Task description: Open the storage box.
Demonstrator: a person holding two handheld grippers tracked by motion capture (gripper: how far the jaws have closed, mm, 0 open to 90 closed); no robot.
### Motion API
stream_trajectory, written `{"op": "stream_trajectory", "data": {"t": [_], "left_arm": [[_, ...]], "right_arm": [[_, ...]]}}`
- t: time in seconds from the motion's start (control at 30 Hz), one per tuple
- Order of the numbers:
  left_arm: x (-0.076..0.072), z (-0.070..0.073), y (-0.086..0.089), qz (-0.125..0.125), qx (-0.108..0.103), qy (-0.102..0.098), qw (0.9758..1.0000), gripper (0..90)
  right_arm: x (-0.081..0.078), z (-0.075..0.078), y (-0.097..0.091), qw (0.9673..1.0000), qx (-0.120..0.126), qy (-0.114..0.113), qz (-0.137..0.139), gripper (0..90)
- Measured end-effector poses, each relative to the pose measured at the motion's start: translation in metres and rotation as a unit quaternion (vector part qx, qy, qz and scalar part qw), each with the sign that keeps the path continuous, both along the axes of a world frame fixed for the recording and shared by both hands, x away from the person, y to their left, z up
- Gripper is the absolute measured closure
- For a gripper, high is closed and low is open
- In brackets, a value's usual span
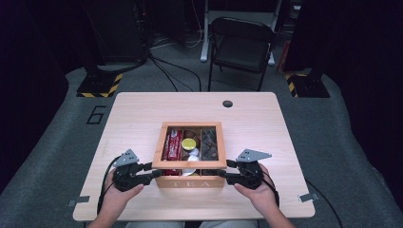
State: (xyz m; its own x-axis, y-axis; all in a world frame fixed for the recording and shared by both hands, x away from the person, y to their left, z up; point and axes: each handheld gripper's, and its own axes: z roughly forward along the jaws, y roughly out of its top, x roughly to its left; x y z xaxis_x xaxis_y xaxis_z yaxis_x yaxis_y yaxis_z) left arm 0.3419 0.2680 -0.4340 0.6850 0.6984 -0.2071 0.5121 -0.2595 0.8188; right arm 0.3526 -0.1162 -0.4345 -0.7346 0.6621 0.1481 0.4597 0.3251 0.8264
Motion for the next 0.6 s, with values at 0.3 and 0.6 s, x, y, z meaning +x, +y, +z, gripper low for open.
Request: {"op": "stream_trajectory", "data": {"t": [0.3,0.6], "left_arm": [[0.011,0.018,-0.003,0.023,0.014,-0.032,0.9991,44.1],[0.019,0.036,-0.003,0.025,0.019,-0.049,0.9983,43.6]], "right_arm": [[0.012,0.023,-0.004,0.9995,0.023,0.019,-0.006,48.6],[0.020,0.045,-0.003,0.9997,0.016,0.013,-0.011,47.3]]}}
